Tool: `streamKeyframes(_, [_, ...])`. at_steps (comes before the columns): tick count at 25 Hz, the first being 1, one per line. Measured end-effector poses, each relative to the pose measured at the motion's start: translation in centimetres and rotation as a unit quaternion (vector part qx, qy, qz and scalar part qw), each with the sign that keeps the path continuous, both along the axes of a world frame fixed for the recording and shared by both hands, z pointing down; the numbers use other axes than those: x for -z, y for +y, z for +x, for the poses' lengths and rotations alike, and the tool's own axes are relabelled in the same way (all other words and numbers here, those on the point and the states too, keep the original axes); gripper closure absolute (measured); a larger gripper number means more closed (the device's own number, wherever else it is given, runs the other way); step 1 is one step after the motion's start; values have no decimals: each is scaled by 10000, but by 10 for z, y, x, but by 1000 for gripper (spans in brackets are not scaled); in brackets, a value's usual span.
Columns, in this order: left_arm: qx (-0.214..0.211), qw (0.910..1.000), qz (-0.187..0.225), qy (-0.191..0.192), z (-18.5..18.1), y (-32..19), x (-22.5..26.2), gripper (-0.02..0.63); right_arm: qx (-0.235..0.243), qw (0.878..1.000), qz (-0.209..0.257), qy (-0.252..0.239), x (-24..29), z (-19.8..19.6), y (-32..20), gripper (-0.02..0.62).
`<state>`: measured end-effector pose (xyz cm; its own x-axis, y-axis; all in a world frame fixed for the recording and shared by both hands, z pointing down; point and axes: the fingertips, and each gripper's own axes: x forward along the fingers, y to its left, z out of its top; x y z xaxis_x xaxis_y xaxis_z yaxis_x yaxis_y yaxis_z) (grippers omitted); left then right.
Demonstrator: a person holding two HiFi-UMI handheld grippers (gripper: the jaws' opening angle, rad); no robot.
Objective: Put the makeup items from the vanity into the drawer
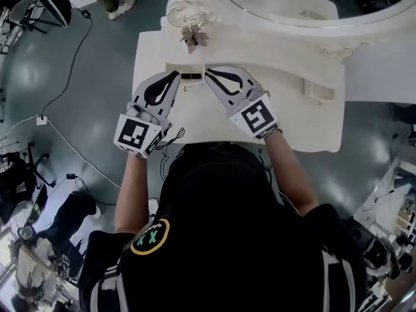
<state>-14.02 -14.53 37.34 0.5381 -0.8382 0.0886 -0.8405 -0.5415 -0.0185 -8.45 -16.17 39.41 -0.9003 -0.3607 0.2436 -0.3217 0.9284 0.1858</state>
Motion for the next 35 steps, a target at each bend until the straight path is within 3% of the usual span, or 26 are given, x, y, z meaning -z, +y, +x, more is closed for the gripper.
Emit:
streamKeyframes(3, [-343, 9994, -22, 22, 24, -7, -1, 583, -257, 9996, 97, -85, 12, 24, 3, 566])
streamKeyframes(8, [-873, 9962, -53, -21, 65, -11, -8, 583, -737, 9969, -190, -208, -2, 57, 6, 574])
streamKeyframes(12, [-1042, 9945, -105, -29, 77, -10, -10, 583, -755, 9962, 50, -433, 14, 65, 6, 574])
streamKeyframes(17, [-1046, 9945, -64, -50, 78, -13, -6, 583, -718, 9955, 283, -547, 29, 62, 0, 575])
streamKeyframes(35, [-863, 9961, 79, -186, 73, -19, 7, 584, -577, 9961, 313, -589, 35, 65, -4, 575])
